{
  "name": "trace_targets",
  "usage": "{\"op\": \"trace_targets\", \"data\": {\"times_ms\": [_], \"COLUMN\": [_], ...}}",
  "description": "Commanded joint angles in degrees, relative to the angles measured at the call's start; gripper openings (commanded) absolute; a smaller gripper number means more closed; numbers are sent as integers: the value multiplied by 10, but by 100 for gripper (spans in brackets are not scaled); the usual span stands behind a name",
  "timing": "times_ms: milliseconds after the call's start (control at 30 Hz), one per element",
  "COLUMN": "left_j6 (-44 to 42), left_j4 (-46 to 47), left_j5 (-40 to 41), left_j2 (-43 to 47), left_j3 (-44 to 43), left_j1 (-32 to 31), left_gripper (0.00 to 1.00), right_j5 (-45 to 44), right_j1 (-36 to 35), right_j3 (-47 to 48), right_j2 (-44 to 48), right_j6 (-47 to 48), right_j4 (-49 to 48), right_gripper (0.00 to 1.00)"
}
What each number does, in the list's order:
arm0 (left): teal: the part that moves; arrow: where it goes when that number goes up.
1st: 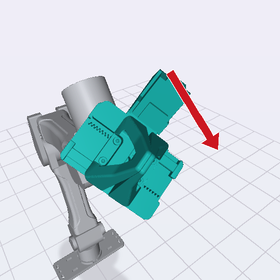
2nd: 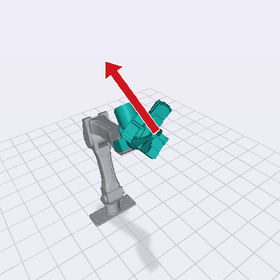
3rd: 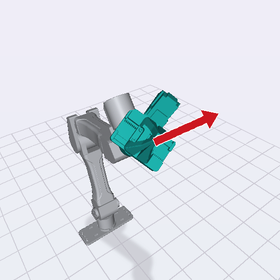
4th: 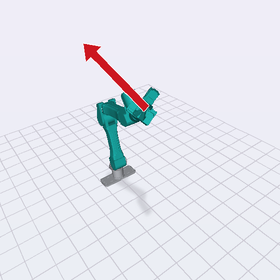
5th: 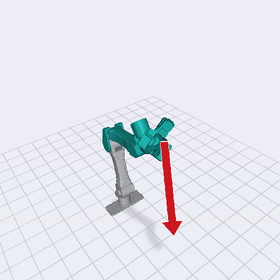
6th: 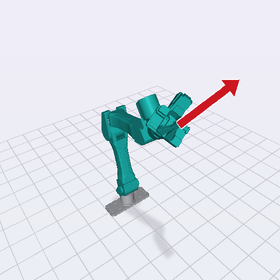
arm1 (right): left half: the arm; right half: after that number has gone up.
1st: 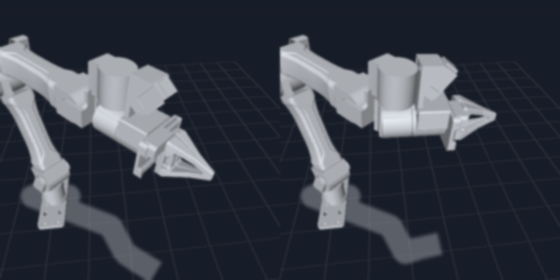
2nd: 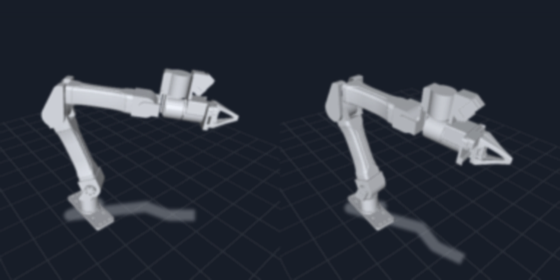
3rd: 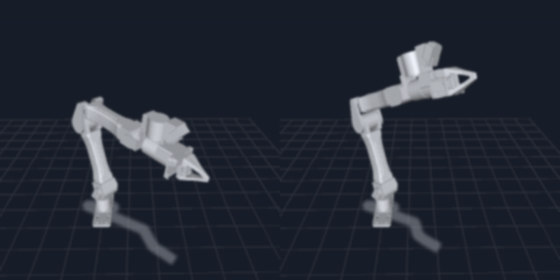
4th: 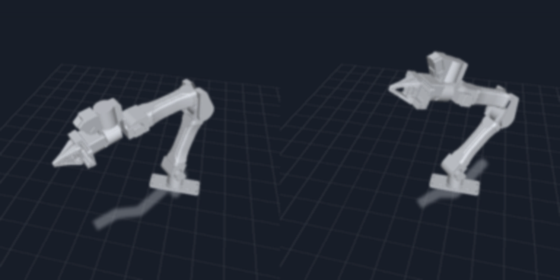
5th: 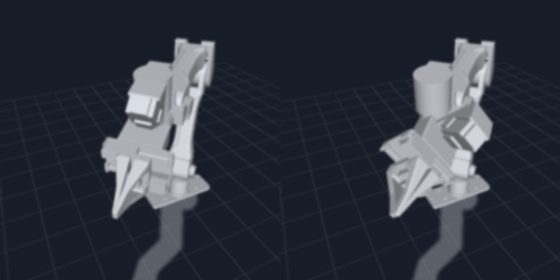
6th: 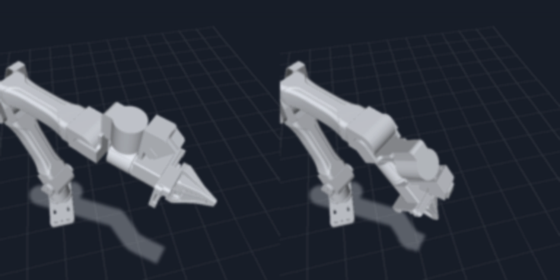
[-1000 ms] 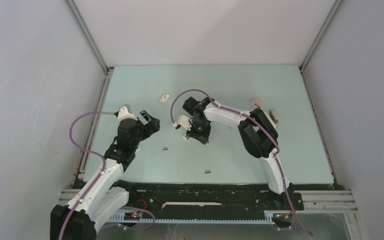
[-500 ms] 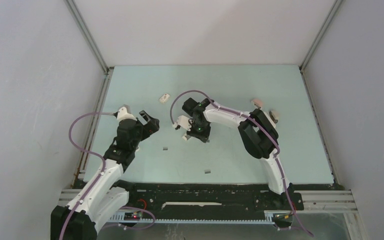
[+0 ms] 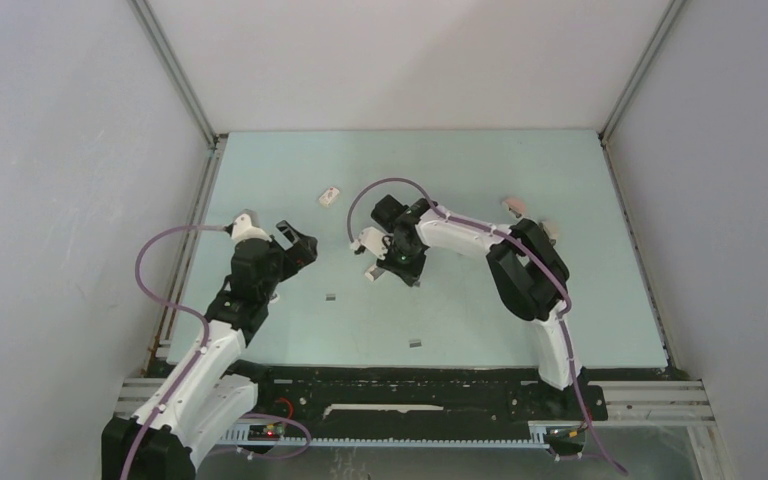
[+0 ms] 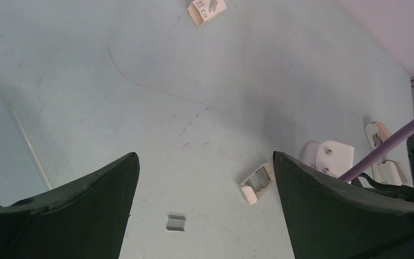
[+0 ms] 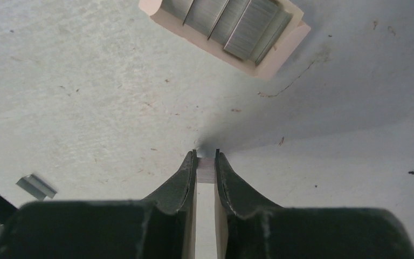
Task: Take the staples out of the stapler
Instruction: Pick up the staple from the center of the board, then place the staple in the staple box.
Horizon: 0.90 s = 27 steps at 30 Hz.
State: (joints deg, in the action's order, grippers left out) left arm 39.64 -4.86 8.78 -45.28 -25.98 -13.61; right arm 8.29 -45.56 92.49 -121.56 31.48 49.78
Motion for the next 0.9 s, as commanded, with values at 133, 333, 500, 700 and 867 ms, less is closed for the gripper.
{"op": "trace_targets", "data": {"times_ms": [133,333,500,700,867], "left_j6": [9,17,18,17,16], "left_j4": [5,3,-3,-7,-8], "left_j5": [-2,0,3,4,3], "left_j2": [11,22,27,24,18], "left_j3": [8,15,15,12,8], "left_j1": [7,7,7,8,8], "left_gripper": [100,100,100,100,100], "right_j5": [58,91,115,124,118], "right_j1": [5,1,-2,-2,-2], "right_j3": [-21,-29,-23,-12,1], "right_j2": [87,112,117,111,91], "right_j6": [-57,-113,-166,-236,-279], "right_j4": [-32,-62,-86,-131,-181], "right_gripper": [10,10,9,9,9]}}
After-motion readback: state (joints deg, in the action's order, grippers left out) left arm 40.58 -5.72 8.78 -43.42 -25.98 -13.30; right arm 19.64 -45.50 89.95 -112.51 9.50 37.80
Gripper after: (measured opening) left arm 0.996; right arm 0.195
